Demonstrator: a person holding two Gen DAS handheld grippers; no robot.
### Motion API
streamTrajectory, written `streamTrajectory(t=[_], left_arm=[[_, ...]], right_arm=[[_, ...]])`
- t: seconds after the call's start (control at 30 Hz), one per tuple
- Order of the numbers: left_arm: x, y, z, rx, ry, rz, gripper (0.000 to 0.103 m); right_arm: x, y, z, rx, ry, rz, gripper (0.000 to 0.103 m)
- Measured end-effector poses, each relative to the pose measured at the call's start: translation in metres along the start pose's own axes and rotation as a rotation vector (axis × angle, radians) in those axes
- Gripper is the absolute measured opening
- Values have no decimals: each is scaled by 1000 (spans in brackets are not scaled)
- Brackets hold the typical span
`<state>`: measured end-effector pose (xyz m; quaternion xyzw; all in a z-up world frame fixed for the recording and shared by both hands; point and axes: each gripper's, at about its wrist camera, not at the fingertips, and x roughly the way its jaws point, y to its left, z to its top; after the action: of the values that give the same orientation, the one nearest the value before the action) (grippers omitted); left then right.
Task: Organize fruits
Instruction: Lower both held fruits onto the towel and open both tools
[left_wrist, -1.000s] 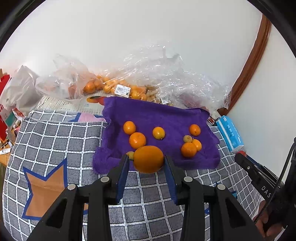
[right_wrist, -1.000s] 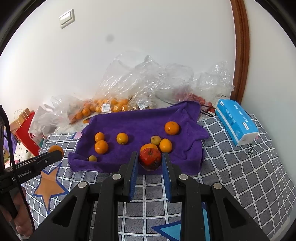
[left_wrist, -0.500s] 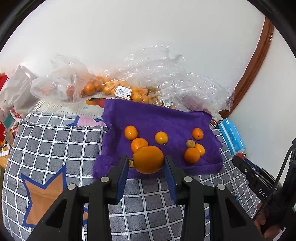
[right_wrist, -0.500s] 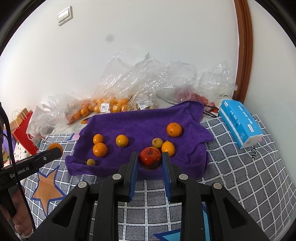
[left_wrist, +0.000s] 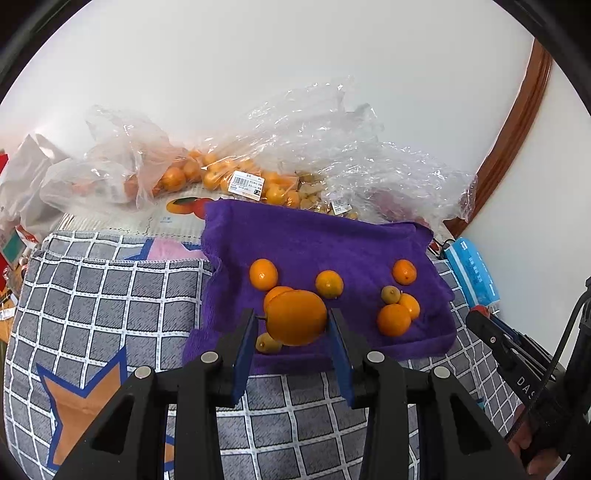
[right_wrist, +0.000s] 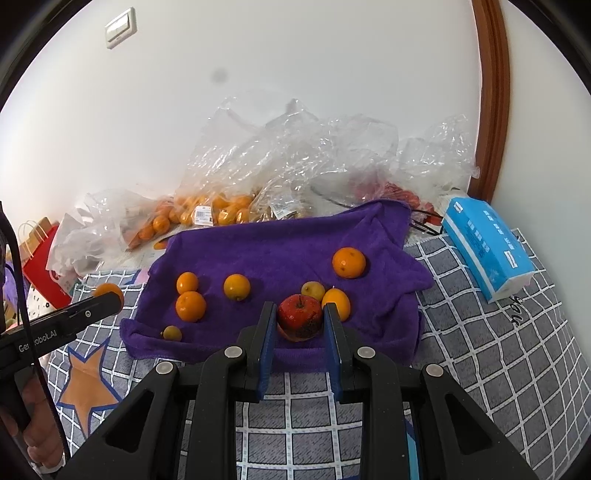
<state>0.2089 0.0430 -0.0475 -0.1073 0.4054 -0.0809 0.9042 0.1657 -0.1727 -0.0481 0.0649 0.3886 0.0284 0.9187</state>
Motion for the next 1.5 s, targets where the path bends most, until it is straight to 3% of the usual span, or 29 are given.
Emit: streamTrajectory(t=[0.9,1.33,1.5], left_arm=[[36,18,30,-24,10,11,36],[55,60,30,-107,43,58,36],[63,57,27,-95,70,46,36]], right_arm=[[53,14,19,-25,17,-10,25],[69,2,21,-18,29,-41,25],[82,2,15,-11,54,-19,25]])
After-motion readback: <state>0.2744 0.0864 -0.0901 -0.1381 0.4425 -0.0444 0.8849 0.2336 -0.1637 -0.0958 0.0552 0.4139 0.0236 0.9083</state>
